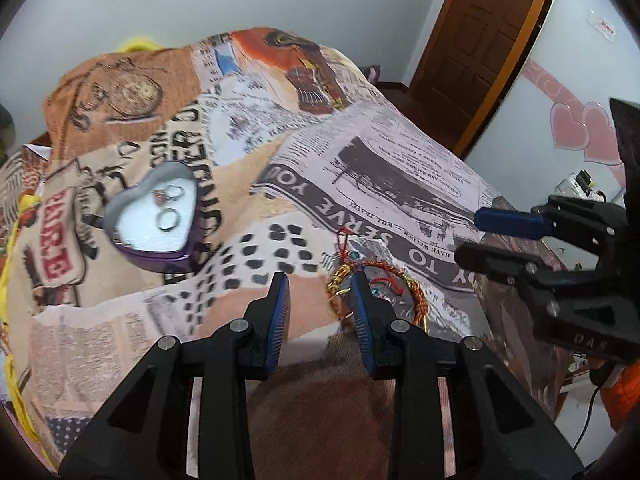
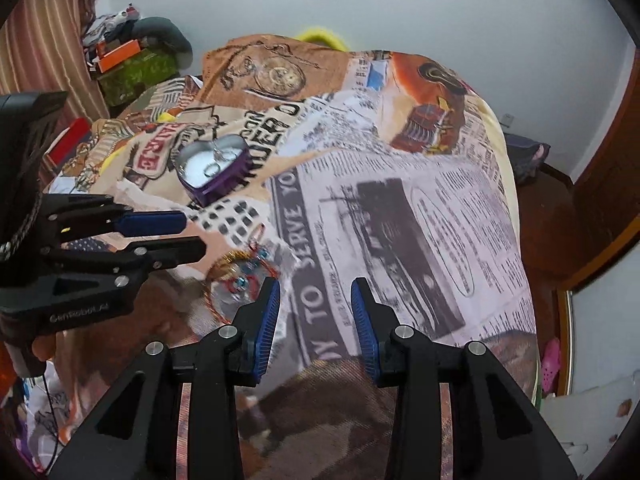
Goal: Organize jewelry
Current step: 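Move both tools back to the jewelry pile, then grasp the gold twisted bracelet with the left tool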
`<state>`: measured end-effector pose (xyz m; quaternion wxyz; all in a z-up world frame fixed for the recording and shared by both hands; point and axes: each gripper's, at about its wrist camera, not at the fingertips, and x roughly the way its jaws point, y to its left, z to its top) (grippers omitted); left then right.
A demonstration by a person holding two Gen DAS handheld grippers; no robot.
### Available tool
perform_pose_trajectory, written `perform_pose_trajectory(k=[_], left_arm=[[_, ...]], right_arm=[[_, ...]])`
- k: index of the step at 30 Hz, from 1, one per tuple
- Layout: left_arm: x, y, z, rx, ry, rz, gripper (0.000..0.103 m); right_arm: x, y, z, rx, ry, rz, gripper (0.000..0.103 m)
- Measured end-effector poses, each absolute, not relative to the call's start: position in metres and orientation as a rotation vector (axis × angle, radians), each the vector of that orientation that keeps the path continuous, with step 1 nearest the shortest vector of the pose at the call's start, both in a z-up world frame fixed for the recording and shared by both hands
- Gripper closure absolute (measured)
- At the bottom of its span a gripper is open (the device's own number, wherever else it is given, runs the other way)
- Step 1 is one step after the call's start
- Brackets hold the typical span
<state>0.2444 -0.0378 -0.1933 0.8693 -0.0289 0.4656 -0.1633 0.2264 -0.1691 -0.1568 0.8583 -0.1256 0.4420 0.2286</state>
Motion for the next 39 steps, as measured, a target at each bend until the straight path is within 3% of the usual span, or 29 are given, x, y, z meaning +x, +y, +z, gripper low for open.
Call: perform_pose_trajectory(k=[11,31,39], left_arm=[[0.27,-0.043,-0.217,-0.108,1.049,-0.374,0.099],[0.221,-0.026,-0.148,-0.078,0.836,-0.347,0.1],[0.201,0.009,-0.16,-0.082,0.84,-0.27,0.1]], right_arm=[[0.229,-0.189,-0.172,-0.205,0.968,0.479,0.07],[0.225,-0.177,-0.159,-0.2,0.938,0.494,0.07],[0.224,-0.157,-0.161,-0.237,0.944,0.527,0.07]])
